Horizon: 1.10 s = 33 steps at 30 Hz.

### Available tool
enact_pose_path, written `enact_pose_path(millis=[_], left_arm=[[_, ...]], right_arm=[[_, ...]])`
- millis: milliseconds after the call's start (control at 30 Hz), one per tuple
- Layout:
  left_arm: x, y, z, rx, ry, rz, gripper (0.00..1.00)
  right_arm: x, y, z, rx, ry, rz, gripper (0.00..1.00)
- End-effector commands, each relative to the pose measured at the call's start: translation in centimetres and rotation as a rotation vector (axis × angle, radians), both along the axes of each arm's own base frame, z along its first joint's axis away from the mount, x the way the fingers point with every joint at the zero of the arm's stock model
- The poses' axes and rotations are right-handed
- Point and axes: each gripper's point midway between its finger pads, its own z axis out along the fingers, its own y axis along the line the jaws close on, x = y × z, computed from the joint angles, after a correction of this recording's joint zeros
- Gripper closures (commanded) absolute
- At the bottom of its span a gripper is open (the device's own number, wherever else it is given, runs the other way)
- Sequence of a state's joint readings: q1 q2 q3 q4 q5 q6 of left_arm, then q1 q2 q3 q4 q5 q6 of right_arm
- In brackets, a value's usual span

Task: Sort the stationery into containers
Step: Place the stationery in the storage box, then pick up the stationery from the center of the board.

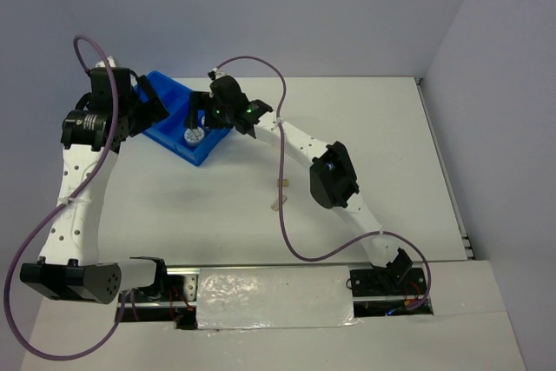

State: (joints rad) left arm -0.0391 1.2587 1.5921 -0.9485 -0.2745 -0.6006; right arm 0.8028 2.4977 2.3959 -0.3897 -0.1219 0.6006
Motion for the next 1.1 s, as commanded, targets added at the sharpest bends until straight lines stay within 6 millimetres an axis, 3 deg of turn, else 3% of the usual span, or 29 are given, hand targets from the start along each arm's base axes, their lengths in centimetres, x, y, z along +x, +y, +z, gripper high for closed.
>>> enact_pose_path(millis=[0,133,200,233,300,333,367,400,433,467,500,533,567,600,633,667,700,733,767,800,833,867,900,933,967,1000,1067], left_arm=[[0.1,0.2,0.5,0.013,-0.03,-0.014,0.01],[0.0,0.3,0.5,0.017,-0.031,-0.012,0.01],[0.0,0.2,0.4,0.017,-0.028,-0.017,0.01],[0.2,0.2,0.2,0.015,-0.027,-0.02,0.01],[0.5,-0.6,-0.5,0.0,-0.011,-0.069,0.01],[1.2,-1.1,-1.1,-0.011,0.001,-0.099,0.01],[1.5,-2.0,-1.6,-0.033,0.017,-0.145,0.01],[1.9,-2.6,-2.5,-0.047,0.037,-0.176,0.01],[2.5,-3.3,-3.7,-0.053,0.07,-0.201,0.01],[2.9,-3.8,-4.2,-0.039,0.078,-0.214,0.01],[3.5,-6.2,-5.4,-0.021,0.111,-0.276,0.01],[3.8,-7.8,-6.0,0.009,0.126,-0.317,0.01],[4.1,-9.2,-6.5,0.036,0.14,-0.344,0.01],[4.6,-12.5,-7.8,0.061,0.173,-0.417,0.01],[4.9,-14.2,-8.8,0.053,0.196,-0.458,0.01],[5.3,-16.9,-9.1,0.021,0.185,-0.534,0.01],[6.2,-18.2,-11.5,0.021,0.239,-0.551,0.01],[6.7,-19.2,-12.6,0.016,0.263,-0.55,0.01],[7.2,-20.8,-12.0,0.019,0.256,-0.568,0.01],[8.1,-21.7,-15.1,0.035,0.328,-0.56,0.01],[8.8,-22.5,-15.8,0.032,0.344,-0.53,0.01],[10.0,-23.8,-14.5,0.024,0.309,-0.513,0.01],[10.5,-23.7,-17.7,0.058,0.393,-0.465,0.01],[11.1,-24.2,-18.3,0.027,0.402,-0.396,0.01],[12.4,-25.0,-17.3,0.001,0.366,-0.368,0.01],[12.8,-25.1,-19.7,0.005,0.417,-0.333,0.01],[14.3,-26.5,-20.7,-0.06,0.401,-0.274,0.01]], right_arm=[[0.4,0.3,5.1,0.058,-0.096,-0.01,0.0],[0.4,-0.1,5.6,0.041,-0.114,-0.016,0.0],[0.3,-0.4,7.1,0.052,-0.135,-0.018,0.0],[0.3,-0.7,7.9,0.049,-0.152,-0.018,0.0],[0.1,-2.2,12.0,0.055,-0.22,-0.054,0.0],[0.4,-3.6,11.9,0.016,-0.226,-0.07,0.0],[0.0,-6.0,16.2,0.04,-0.279,-0.114,0.0],[0.3,-8.2,17.4,0.026,-0.296,-0.175,0.0],[1.4,-11.6,14.9,-0.034,-0.239,-0.243,0.0],[0.6,-15.2,18.7,0.004,-0.255,-0.309,0.0],[0.8,-18.1,18.4,0.004,-0.203,-0.383,0.0],[0.4,-23.7,17.3,-0.055,-0.135,-0.467,0.0],[-0.1,-26.2,16.6,-0.085,-0.1,-0.508,0.0],[-1.2,-29.0,13.6,-0.172,-0.045,-0.54,0.0],[-3.3,-31.7,14.3,-0.204,-0.045,-0.561,0.0],[-4.0,-34.1,13.6,-0.244,-0.037,-0.59,0.0],[-5.4,-35.7,12.7,-0.3,-0.036,-0.588,0.0],[-8.0,-37.7,11.1,-0.345,-0.017,-0.597,0.0],[-9.1,-39.0,10.3,-0.376,-0.004,-0.613,0.0],[-10.9,-40.3,7.5,-0.435,0.044,-0.615,0.0],[-12.7,-41.3,8.0,-0.426,0.028,-0.622,0.0],[-13.6,-41.9,7.4,-0.43,0.045,-0.626,0.0],[-15.0,-42.3,5.5,-0.451,0.089,-0.618,0.0],[-16.2,-42.4,5.8,-0.416,0.079,-0.604,0.0],[-16.8,-42.4,5.5,-0.406,0.083,-0.594,0.0],[-17.7,-42.5,4.9,-0.394,0.086,-0.584,0.0],[-18.6,-42.2,4.7,-0.37,0.094,-0.558,0.0]])
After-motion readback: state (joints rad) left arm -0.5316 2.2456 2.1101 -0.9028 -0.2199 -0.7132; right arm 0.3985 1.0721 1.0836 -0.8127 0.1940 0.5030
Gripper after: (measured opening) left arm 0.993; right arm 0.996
